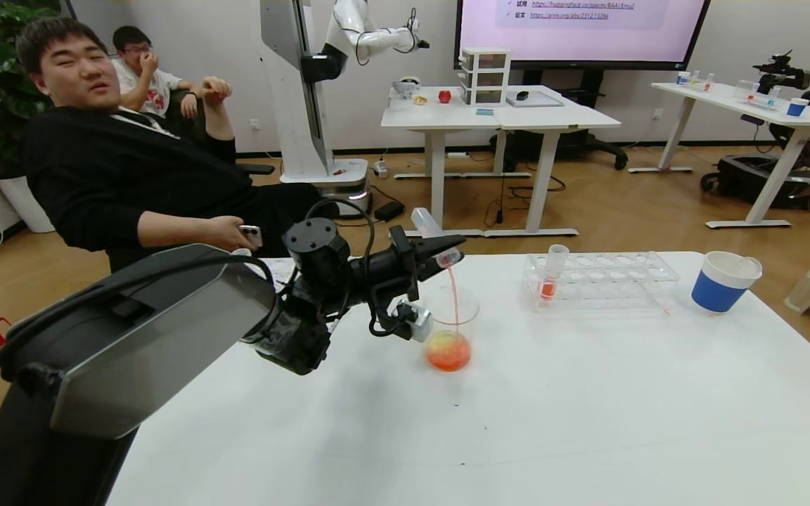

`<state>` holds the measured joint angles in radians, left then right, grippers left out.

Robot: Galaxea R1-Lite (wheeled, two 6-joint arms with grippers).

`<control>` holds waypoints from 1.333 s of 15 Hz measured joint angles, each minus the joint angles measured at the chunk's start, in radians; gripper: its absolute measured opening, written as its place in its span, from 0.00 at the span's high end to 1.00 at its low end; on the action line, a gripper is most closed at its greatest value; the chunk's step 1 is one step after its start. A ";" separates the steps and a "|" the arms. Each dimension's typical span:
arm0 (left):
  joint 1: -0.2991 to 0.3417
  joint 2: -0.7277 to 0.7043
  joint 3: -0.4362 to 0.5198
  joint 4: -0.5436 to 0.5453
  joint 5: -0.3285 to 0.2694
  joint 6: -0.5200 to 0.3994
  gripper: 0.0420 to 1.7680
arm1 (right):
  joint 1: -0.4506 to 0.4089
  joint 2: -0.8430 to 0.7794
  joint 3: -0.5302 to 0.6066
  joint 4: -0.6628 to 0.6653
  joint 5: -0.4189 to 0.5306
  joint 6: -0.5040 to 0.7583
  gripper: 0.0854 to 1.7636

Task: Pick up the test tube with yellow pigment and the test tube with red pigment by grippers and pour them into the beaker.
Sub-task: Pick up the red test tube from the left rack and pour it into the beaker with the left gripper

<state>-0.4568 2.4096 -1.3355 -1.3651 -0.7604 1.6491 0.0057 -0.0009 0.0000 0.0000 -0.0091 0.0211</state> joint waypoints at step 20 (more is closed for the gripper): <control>-0.085 0.001 -0.210 -0.106 1.196 -1.249 0.72 | 0.000 0.000 0.000 0.000 0.000 0.000 0.02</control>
<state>-0.5417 2.4111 -1.5457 -1.4715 0.4357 0.3998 0.0053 -0.0009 0.0000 0.0000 -0.0091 0.0211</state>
